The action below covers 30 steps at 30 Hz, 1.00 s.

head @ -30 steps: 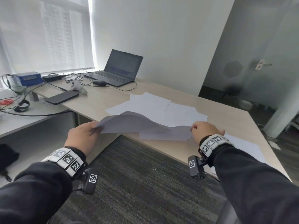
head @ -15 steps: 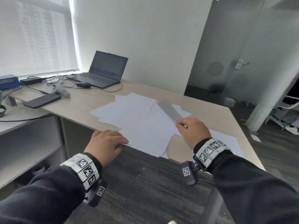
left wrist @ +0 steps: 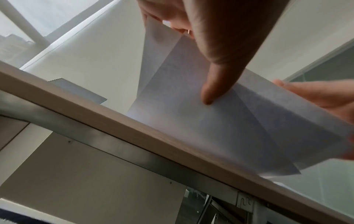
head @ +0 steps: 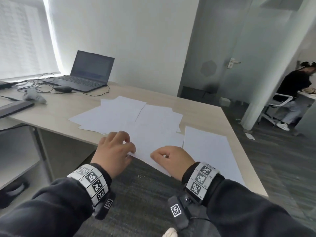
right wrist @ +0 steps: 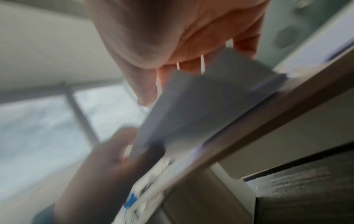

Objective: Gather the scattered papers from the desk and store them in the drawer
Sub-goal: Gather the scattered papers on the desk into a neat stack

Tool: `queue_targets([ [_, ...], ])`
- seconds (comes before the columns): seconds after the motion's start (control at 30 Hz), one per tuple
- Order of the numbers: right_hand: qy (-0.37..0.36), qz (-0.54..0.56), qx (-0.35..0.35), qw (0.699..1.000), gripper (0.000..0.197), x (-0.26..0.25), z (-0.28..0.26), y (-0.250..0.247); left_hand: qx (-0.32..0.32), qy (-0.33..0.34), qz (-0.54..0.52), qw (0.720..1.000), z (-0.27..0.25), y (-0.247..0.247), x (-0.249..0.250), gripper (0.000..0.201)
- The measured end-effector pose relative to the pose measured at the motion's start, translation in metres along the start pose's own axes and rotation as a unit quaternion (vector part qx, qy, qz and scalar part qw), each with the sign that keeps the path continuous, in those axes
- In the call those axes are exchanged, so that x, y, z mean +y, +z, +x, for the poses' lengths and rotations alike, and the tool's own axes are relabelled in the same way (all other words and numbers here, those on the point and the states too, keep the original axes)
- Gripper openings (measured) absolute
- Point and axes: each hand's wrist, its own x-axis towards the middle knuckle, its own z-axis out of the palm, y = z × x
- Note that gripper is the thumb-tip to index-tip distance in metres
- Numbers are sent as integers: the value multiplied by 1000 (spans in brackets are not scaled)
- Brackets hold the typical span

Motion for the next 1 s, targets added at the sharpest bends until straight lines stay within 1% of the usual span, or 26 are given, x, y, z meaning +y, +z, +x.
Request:
queue_targets([
  [0.07,56,40,81,994,53,17,1,-12,15,-34,-43,998,2,2,-1,25],
  [0.1,92,50,111,988,54,25,2,-20,25,-58,-69,996,3,3,-2,24],
  [0.13,127,67,120,982,51,32,1,-26,35,-78,-91,992,2,5,-2,23],
  [0.17,157,96,107,977,47,37,-2,-31,45,-88,-104,990,1,7,-2,21],
  [0.23,206,196,34,958,43,40,-8,-34,60,-84,-110,989,-4,13,3,16],
  [0.3,233,320,-34,918,34,38,-14,-32,57,-74,-109,990,-8,18,11,13],
  [0.37,241,389,-60,887,28,37,-16,-28,39,-71,-118,990,-11,22,18,17],
  [0.4,242,405,-58,880,27,39,-15,-26,20,-70,-123,990,-11,23,21,22],
  [0.43,238,410,-51,879,26,42,-13,-24,-3,-70,-128,989,-12,24,23,27],
  [0.47,228,404,-40,885,26,45,-12,-23,-28,-75,-131,988,-12,24,24,28],
  [0.5,212,376,-28,902,28,48,-12,-23,-52,-84,-137,986,-12,24,25,26],
  [0.57,173,270,2,947,36,54,-13,-26,-99,-106,-148,978,-12,23,28,29],
  [0.6,163,223,16,961,40,56,-14,-29,-123,-114,-149,975,-11,23,30,34],
  [0.63,160,194,30,967,42,59,-15,-31,-145,-119,-148,971,-10,23,32,38],
  [0.73,157,193,77,965,48,71,-20,-38,-180,-117,-158,964,0,25,41,46],
  [0.83,173,237,147,945,52,87,-27,-48,-196,-99,-167,961,16,30,58,49],
  [0.9,193,241,190,932,53,97,-35,-58,-206,-87,-184,957,30,33,77,47],
  [1.0,211,225,232,923,50,116,-47,-72,-204,-69,-215,952,48,43,105,39],
])
